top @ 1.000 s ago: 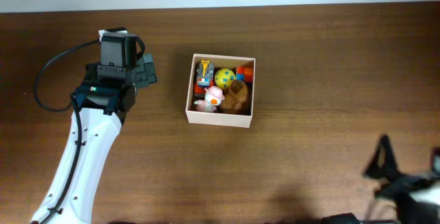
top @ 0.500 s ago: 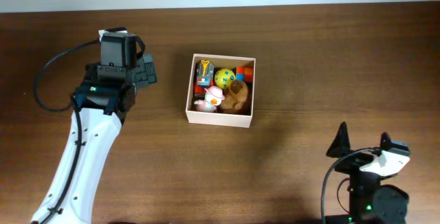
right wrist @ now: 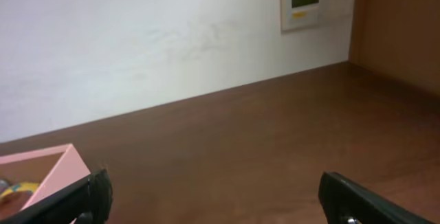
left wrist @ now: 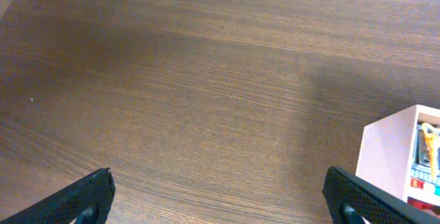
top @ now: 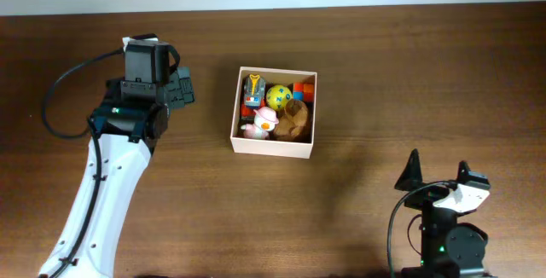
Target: Pack container
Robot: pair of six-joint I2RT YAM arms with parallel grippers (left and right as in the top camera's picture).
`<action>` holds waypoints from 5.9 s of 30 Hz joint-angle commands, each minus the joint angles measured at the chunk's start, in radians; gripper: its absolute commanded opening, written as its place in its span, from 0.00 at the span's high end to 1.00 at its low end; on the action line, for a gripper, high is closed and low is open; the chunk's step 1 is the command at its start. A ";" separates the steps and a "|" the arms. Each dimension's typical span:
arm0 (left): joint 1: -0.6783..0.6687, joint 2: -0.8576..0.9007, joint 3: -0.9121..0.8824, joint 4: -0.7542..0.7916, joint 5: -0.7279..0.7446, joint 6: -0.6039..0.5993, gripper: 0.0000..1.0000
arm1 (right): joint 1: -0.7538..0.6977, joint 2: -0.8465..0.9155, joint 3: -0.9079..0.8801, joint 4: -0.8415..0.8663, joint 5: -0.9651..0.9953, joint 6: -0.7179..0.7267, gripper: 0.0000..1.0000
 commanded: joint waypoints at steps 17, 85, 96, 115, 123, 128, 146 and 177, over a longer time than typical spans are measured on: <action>-0.002 0.003 0.006 0.000 -0.014 -0.016 0.01 | -0.069 -0.013 -0.135 0.077 -0.135 -0.029 0.01; -0.003 -0.284 0.000 -0.034 -0.018 -0.016 0.01 | -0.069 -0.013 -0.156 0.115 -0.256 -0.273 0.01; 0.004 -0.840 -0.135 -0.004 -0.011 -0.016 0.01 | -0.069 -0.013 -0.156 0.115 -0.256 -0.273 0.01; 0.084 -1.299 -0.797 0.318 0.013 -0.016 0.01 | -0.069 -0.013 -0.156 0.115 -0.256 -0.273 0.01; 0.084 -1.349 -1.077 0.603 0.016 -0.016 0.01 | -0.069 -0.013 -0.156 0.115 -0.256 -0.273 0.01; 0.096 -1.442 -1.170 0.630 0.036 -0.016 0.01 | -0.069 -0.013 -0.156 0.115 -0.256 -0.273 0.01; 0.201 -1.443 -1.188 0.567 0.172 0.103 0.01 | -0.069 -0.013 -0.156 0.115 -0.256 -0.273 0.01; 0.201 -1.440 -1.188 0.262 0.284 0.318 0.01 | -0.069 -0.013 -0.156 0.115 -0.256 -0.273 0.01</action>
